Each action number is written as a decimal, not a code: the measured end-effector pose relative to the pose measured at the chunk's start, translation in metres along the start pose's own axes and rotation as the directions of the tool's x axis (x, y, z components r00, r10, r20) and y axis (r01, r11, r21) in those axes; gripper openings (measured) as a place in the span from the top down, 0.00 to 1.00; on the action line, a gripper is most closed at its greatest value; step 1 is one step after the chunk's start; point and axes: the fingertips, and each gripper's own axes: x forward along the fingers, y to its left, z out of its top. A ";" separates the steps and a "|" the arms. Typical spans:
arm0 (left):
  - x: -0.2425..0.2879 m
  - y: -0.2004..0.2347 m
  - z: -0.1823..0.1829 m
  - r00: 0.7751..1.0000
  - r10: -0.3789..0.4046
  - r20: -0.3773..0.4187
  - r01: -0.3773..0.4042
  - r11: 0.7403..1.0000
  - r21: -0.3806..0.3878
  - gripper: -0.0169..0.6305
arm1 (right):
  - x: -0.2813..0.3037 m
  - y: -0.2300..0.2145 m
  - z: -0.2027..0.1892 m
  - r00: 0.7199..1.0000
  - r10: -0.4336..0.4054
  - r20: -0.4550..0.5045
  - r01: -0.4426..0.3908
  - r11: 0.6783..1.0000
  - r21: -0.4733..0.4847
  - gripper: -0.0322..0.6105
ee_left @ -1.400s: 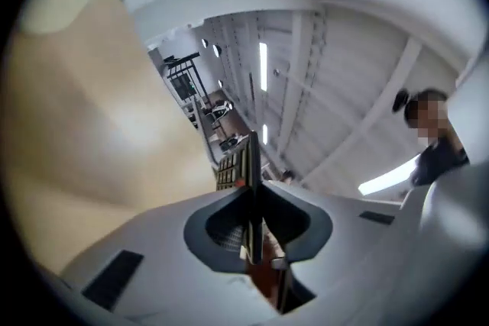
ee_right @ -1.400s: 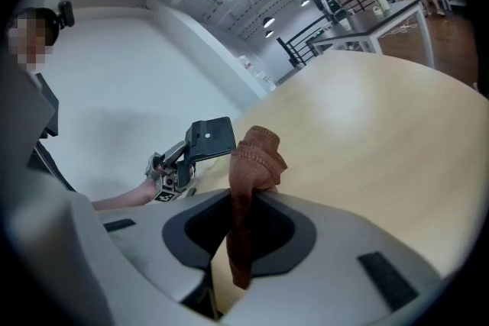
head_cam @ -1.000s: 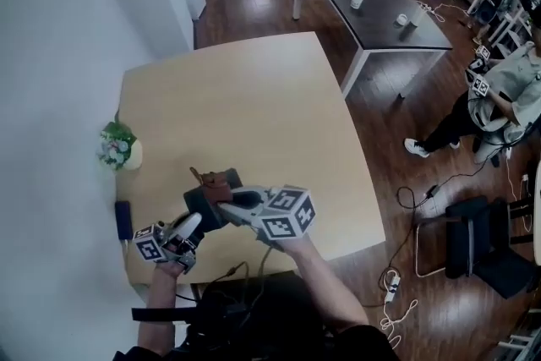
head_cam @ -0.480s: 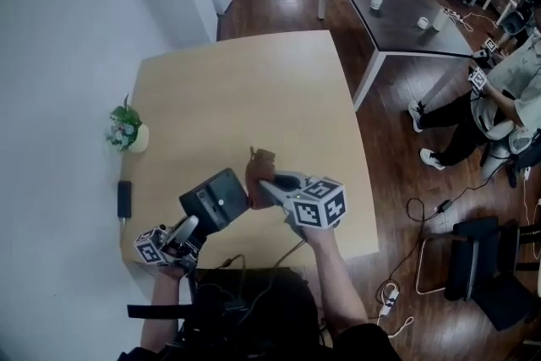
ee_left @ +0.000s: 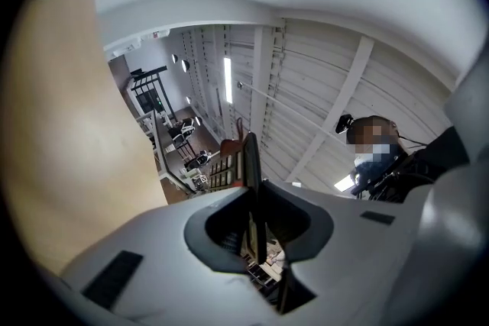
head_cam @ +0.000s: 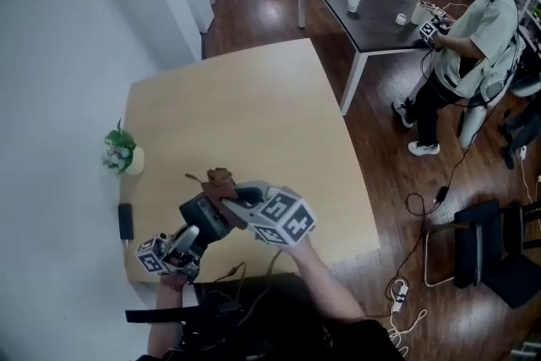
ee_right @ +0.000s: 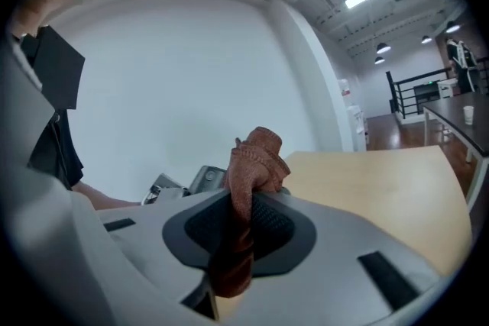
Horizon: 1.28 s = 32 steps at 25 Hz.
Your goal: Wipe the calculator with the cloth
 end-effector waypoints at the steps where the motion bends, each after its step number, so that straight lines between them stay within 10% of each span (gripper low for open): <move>1: -0.003 0.000 0.003 1.000 -0.007 0.003 0.007 1.000 -0.007 0.88 | -0.002 -0.011 -0.001 1.000 -0.031 0.000 0.031 0.999 0.013 0.84; 7: -0.031 0.010 0.021 0.994 -0.073 0.080 0.078 0.995 -0.062 0.89 | -0.020 -0.064 -0.013 0.976 -0.216 -0.022 0.217 0.972 0.087 0.85; 12: -0.040 0.018 0.032 0.993 -0.068 0.095 0.075 0.994 -0.074 0.89 | -0.009 0.006 0.041 0.996 -0.063 0.068 0.061 0.998 0.032 0.85; 16: -0.042 0.018 0.036 0.992 -0.089 0.094 0.095 0.993 -0.066 0.89 | 0.041 0.056 0.036 0.998 0.036 -0.044 -0.040 0.995 -0.093 0.85; 32: -0.071 0.028 0.057 0.970 -0.124 0.209 0.153 0.980 -0.127 0.89 | 0.002 -0.022 -0.003 0.976 -0.206 -0.072 0.210 0.976 0.052 0.85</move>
